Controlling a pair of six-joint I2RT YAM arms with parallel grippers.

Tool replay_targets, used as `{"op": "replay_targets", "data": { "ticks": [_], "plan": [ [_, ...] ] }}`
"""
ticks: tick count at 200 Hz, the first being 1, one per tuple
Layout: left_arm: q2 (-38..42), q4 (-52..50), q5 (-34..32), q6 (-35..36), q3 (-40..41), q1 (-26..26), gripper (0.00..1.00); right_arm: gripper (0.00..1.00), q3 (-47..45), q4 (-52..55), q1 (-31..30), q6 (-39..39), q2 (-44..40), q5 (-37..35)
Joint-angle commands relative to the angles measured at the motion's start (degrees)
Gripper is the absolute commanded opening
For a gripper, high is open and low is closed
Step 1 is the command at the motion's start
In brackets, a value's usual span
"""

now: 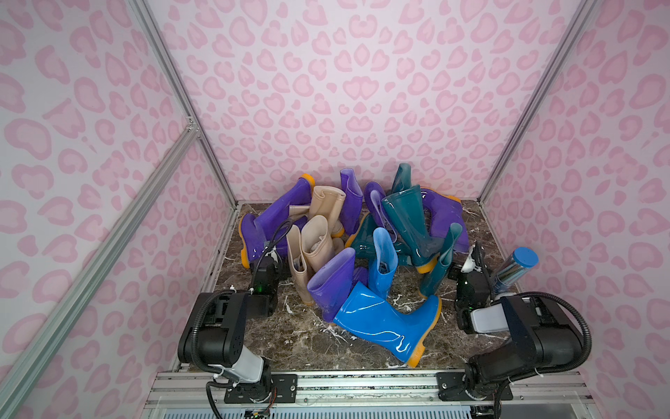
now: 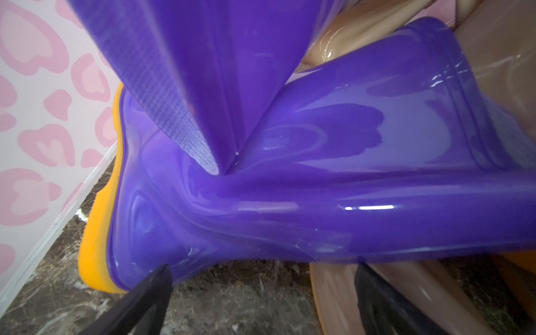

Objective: Match and arrange rain boots in pairs
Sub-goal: Pick up the rain boot at the center of the board.

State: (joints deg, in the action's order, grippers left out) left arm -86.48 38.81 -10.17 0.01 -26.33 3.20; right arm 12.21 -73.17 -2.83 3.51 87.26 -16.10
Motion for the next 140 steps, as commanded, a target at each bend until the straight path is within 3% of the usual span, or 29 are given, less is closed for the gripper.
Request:
{"op": "replay_targets", "data": {
  "ticks": [1, 17, 49, 77, 94, 118, 129, 140],
  "plan": [
    [6.7, -19.98, 0.4, 2.64, -10.02, -0.08, 0.99, 0.99, 1.23, 3.29, -1.6, -1.54, -2.38, -2.16],
    [11.77, -32.44, 2.98, 1.4, -16.38, -0.04, 0.99, 0.99, 5.41, 13.93, -4.92, -2.97, -6.64, -7.48],
    [25.41, -40.17, 9.56, -1.87, -17.76, -0.04, 0.99, 0.99, 15.16, 36.16, -5.42, 3.03, -13.28, -7.05],
    [36.08, -53.49, 8.7, -1.76, -25.76, -0.04, 0.99, 0.99, 17.6, 46.12, -6.58, 6.25, -22.01, -7.19],
    [37.78, -61.82, 3.83, -4.18, -33.99, -0.05, 0.99, 0.99, 21.2, 54.17, -6.01, 13.26, -25.76, -10.44],
    [35.91, -75.37, -7.99, -13.35, -47.16, -0.12, 0.99, 0.99, 29.61, 65.87, -4.45, 19.78, -29.25, -3.3],
    [35.02, -78.06, -4.87, -10.32, -51.51, -0.69, 0.99, 0.99, 31.23, 66.15, -3.66, 21.91, -30.73, 2.42],
    [34.75, -76.51, -1.84, -8.33, -52.85, -0.96, 0.99, 0.99, 31.74, 64.98, -2.18, 29.39, -32.91, 6.18]
  ]
}}
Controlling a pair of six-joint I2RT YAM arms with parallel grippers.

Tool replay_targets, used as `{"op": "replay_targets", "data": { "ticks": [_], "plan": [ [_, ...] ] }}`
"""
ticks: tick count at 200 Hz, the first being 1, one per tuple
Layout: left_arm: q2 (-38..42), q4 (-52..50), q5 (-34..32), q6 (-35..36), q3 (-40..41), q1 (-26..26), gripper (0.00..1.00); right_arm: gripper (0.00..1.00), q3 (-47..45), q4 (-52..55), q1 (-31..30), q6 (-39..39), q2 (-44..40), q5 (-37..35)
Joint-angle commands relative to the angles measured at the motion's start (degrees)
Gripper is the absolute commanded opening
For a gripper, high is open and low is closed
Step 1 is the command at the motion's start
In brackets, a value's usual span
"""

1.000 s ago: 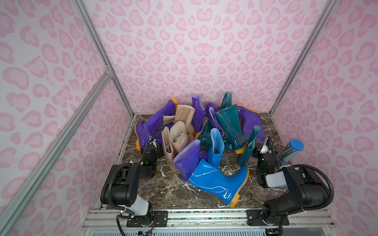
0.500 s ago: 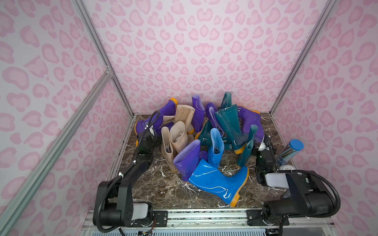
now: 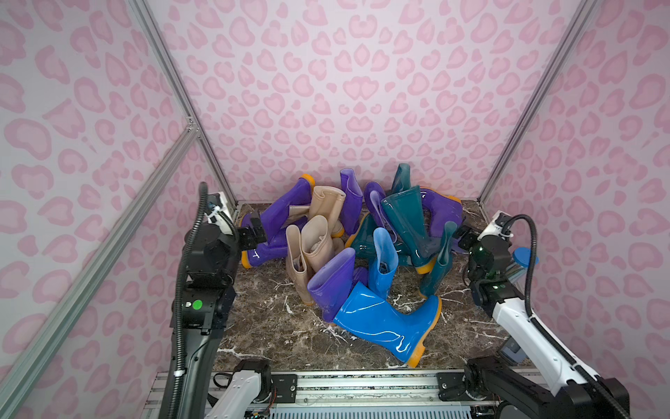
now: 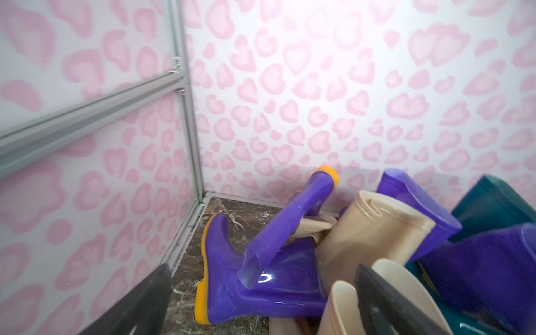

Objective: Match and arrange rain boots in pairs
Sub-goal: Pick up the rain boot at the center of the board.

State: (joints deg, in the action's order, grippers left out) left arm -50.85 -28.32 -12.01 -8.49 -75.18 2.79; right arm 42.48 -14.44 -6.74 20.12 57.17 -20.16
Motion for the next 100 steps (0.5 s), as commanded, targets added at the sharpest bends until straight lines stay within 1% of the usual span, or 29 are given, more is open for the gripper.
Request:
{"op": "replay_targets", "data": {
  "ticks": [1, 7, 12, 17, 23, 25, 28, 32, 38, 43, 56, 68, 78, 83, 100],
  "plan": [
    [-0.85, -9.04, 0.02, 0.16, -3.96, -0.57, 0.99, 0.99, 1.33, 6.21, 1.95, 13.64, -3.01, 10.59],
    [-0.75, -6.78, 0.26, -0.95, -3.3, -0.8, 0.99, 0.99, 1.1, 5.76, 3.05, 17.19, -4.34, 13.41],
    [-0.81, -4.87, 1.53, -1.81, -2.59, -1.28, 0.99, 0.99, 0.36, 4.74, 4.1, 19.72, -5.72, 17.35],
    [-1.45, -4.15, 3.26, -1.71, -2.76, -2.02, 1.0, 0.99, -0.95, 1.92, 5.07, 20.11, -6.92, 21.92],
    [-3.07, -4.81, 5.44, -2.5, -4.04, -2.86, 0.97, 0.99, -2.52, -2.05, 5.98, 19.32, -8.17, 26.16],
    [-3.7, -5.32, 5.95, -2.87, -4.72, -3.2, 0.97, 0.97, -2.69, -2.93, 6.02, 18.9, -8.49, 27.24],
    [-4.78, -6.49, 6.73, -3.24, -5.71, -3.6, 0.97, 0.9, -2.74, -3.68, 5.92, 18.41, -8.83, 28.22],
    [-6.24, -7.63, 8.25, -3.2, -7.01, -4.12, 0.96, 0.84, -2.16, -3.28, 5.74, 17.87, -9.06, 28.85],
    [-8.16, -8.95, 10.29, -3.45, -7.8, -5.0, 0.94, 0.77, -0.35, -1.25, 5.14, 16.94, -8.94, 29.1],
    [-9.48, -9.99, 11.6, -4.26, -9.75, -5.56, 0.94, 0.75, 1.57, 1.23, 4.49, 15.81, -8.51, 29.21],
    [-11.92, -10.77, 16.02, -7.64, -10.13, -7.46, 0.93, 0.77, 7.0, 8.47, 2.41, 11.85, -6.61, 29.19],
    [-13.35, -9.88, 21.87, -11.41, -8.86, -9.47, 0.92, 0.77, 11.2, 13.34, -0.94, 8.8, -4.95, 28.25],
    [-14.34, -9.84, 25.19, -15.04, -8.58, -10.81, 0.92, 0.77, 14.11, 16.37, -5.39, 5.92, -3.45, 26.02],
    [-14.77, -9.75, 26.87, -16.27, -6.67, -11.47, 0.93, 0.77, 15.66, 17.84, -8.26, 3.82, -2.57, 24.7],
    [-15.41, -8.57, 29.46, -20.8, -3.87, -14.6, 0.93, 0.78, 19.39, 21.28, -16.95, -0.67, 0.19, 20.61]
  ]
}}
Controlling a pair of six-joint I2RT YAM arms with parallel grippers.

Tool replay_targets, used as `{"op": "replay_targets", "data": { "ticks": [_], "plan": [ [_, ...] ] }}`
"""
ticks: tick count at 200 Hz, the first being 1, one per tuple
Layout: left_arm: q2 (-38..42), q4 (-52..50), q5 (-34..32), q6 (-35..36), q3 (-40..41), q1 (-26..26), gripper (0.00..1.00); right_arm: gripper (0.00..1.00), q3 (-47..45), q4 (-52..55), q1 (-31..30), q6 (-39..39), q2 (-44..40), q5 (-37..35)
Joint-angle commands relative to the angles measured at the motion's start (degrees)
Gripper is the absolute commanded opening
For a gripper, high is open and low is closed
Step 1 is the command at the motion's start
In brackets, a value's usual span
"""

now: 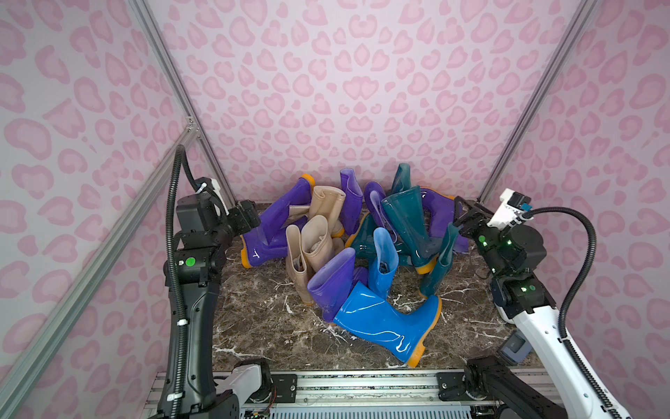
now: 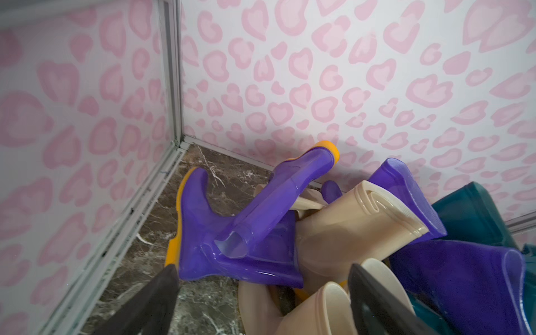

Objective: Match and arrange rain boots in pairs
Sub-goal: Pick up the rain boot at the center of the board.

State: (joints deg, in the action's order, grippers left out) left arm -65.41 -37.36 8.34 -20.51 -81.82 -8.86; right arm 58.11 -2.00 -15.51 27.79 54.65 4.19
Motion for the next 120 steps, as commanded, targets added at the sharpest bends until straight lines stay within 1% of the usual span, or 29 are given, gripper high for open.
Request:
{"op": "replay_targets", "data": {
  "ticks": [1, 19, 35, 48, 75, 84, 98, 120],
  "plan": [
    [-0.9, 0.64, 9.26, -8.99, 2.88, -3.2, 0.93, 0.79, 3.94, 9.03, -8.82, -8.66, 2.81, -3.96],
    [-2.08, 3.35, 12.83, -13.34, 6.15, -7.43, 0.96, 0.83, 5.59, 9.81, -17.04, -12.85, 5.28, -8.25],
    [-4.11, 8.77, 20.18, -15.8, 8.41, -9.32, 0.97, 0.87, 6.31, 9.74, -21.56, -15.46, 7.52, -9.98],
    [-6.07, 10.78, 21.76, -14.65, 7.67, -9.03, 1.0, 0.91, 6.99, 9.83, -23.34, -16.57, 9.43, -11.13],
    [-11.15, 11.69, 22.45, -10.08, 4.42, -8.69, 0.99, 0.93, 7.76, 9.61, -23.87, -17.83, 12.17, -9.77],
    [-12.4, 10.01, 20.06, -6.88, 3.13, -7.46, 0.99, 0.93, 8.25, 9.52, -23.91, -17.99, 12.79, -9.31],
    [-14.95, 5.4, 15.11, 0.13, -0.05, -5.34, 0.97, 0.94, 8.89, 9.8, -23.93, -18.64, 13.36, -8.43],
    [-19.68, -2.7, 6.08, 8.6, -6.38, -1.17, 0.9, 0.95, 8.88, 9.35, -23.87, -19.64, 13.37, -8.04]
  ]
}}
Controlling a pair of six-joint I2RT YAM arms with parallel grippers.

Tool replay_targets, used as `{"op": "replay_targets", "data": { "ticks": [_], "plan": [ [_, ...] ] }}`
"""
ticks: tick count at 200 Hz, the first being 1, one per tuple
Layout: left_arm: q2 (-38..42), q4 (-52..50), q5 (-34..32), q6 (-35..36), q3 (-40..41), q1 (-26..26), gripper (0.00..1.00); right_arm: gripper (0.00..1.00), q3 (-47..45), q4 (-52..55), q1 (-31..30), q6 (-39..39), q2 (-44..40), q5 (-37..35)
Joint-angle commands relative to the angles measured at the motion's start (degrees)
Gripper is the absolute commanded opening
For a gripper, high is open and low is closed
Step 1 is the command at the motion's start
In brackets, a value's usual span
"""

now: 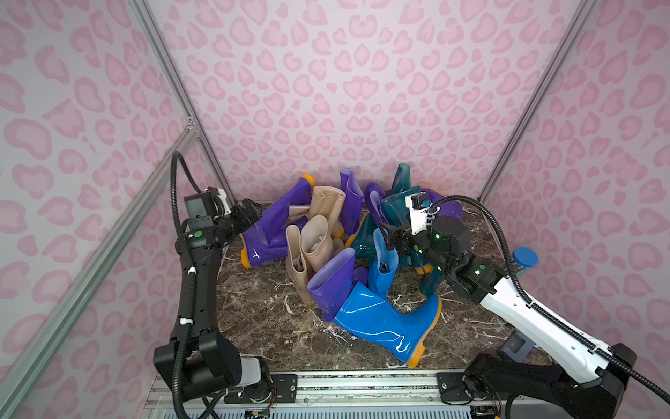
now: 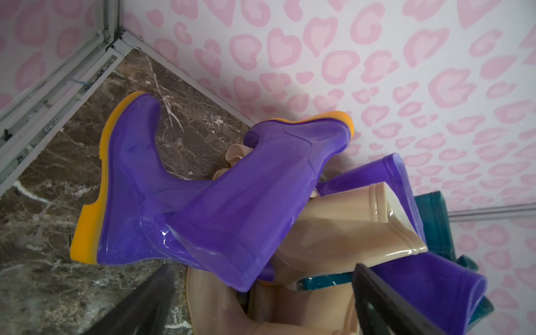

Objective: Match and arrange rain boots in pairs
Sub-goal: Pick up the rain boot at the center of the board.

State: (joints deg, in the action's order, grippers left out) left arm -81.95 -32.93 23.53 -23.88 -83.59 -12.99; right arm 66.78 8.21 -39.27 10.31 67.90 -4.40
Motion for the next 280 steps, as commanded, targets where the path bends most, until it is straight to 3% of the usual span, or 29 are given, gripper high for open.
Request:
{"op": "replay_targets", "data": {
  "ticks": [1, 34, 67, 87, 134, 182, 230, 280],
  "plan": [
    [-3.31, -7.23, -9.55, 12.16, -4.76, 3.14, 0.9, 0.95, 0.19, -0.93, -0.11, -2.19, 0.12, 0.54],
    [-6.92, -9.79, -19.01, 17.61, -6.87, 6.83, 0.88, 0.96, 0.49, -0.54, -0.09, -3.03, 0.89, 0.6],
    [-11.35, -11.14, -23.59, 20.8, -10.06, 9.49, 0.81, 0.95, 1.5, 0.57, -0.07, -2.84, 1.97, 2.51],
    [-13.58, -11.02, -22.29, 20.84, -11.02, 9.74, 0.64, 0.96, 1.64, 0.19, -0.08, -2.57, 1.89, 2.78],
    [-14.42, -9.45, -21.27, 21.16, -12.53, 10.62, 0.03, 0.96, 1.35, -0.49, -0.08, -3.23, 2.12, 1.95],
    [-14.45, -5.68, -26.81, 21.81, -23.27, 11.71, 0.02, 0.96, 3.89, -1.79, 0.11, -4.28, 5.36, 2.4],
    [-18.12, -10.01, -24.96, 26.3, -41.49, 13.34, 0.02, 0.95, 8.8, -2.49, 0.51, -5.92, 8.31, 5.72],
    [-12.98, -9.73, -24.04, 30.49, -44.57, 15.36, 0.02, 0.95, 13.65, -1.52, 0.29, -8.14, 9.59, 10.26]
  ]
}}
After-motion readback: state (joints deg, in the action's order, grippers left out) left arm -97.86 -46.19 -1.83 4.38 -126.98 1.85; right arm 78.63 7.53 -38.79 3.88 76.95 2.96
